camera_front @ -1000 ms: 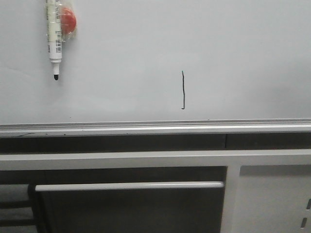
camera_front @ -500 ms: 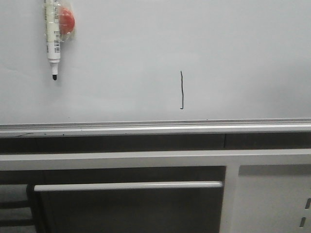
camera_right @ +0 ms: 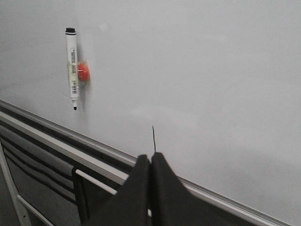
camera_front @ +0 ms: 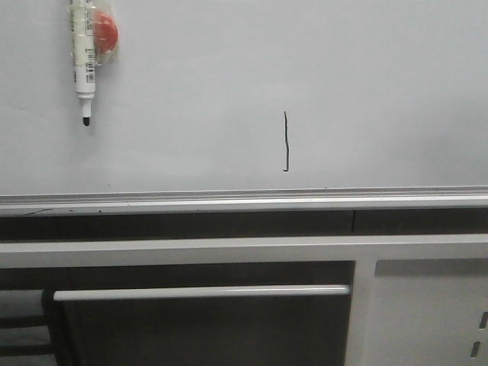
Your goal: Write number 1 on whiteboard
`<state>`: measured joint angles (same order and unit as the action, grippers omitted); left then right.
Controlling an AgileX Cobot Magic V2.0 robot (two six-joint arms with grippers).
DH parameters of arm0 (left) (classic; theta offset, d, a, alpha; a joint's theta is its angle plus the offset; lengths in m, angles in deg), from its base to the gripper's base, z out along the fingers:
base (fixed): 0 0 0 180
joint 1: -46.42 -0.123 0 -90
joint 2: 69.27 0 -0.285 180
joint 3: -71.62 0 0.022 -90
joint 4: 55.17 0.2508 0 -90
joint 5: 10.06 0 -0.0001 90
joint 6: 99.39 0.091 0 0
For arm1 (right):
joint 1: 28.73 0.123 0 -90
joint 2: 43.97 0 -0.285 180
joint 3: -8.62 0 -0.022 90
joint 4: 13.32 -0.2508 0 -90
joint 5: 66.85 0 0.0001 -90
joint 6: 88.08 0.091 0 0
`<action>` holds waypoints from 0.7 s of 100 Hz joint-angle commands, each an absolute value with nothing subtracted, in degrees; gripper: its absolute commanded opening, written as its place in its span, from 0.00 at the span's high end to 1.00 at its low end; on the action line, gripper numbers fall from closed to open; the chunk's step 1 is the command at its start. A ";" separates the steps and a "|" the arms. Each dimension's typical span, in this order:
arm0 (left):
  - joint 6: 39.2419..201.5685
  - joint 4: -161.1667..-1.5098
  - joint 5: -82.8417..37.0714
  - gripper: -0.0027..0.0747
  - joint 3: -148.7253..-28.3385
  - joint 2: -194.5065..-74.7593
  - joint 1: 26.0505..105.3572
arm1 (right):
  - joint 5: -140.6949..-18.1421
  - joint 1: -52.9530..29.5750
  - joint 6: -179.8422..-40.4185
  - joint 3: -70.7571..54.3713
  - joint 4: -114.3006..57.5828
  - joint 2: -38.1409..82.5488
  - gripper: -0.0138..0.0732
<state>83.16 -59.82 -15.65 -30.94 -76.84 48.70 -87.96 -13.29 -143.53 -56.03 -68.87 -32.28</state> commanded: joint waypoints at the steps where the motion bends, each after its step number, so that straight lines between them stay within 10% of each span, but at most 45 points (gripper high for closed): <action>1: 82.62 -60.41 -11.76 0.99 -28.65 -75.52 48.90 | -85.10 -13.29 -143.66 -54.64 -70.12 -31.77 0.90; 41: 82.62 -60.41 -11.76 0.99 -28.65 -75.52 48.90 | -79.01 -13.41 -143.21 -54.94 -69.04 -31.66 0.90; 70: 82.62 -60.41 -11.76 0.99 -28.65 -75.52 48.90 | -72.20 -24.73 -100.72 -59.90 -26.36 -31.66 0.90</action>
<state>83.16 -59.92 -15.65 -30.94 -76.84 48.70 -76.42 -20.63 -110.69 -59.99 -36.12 -32.28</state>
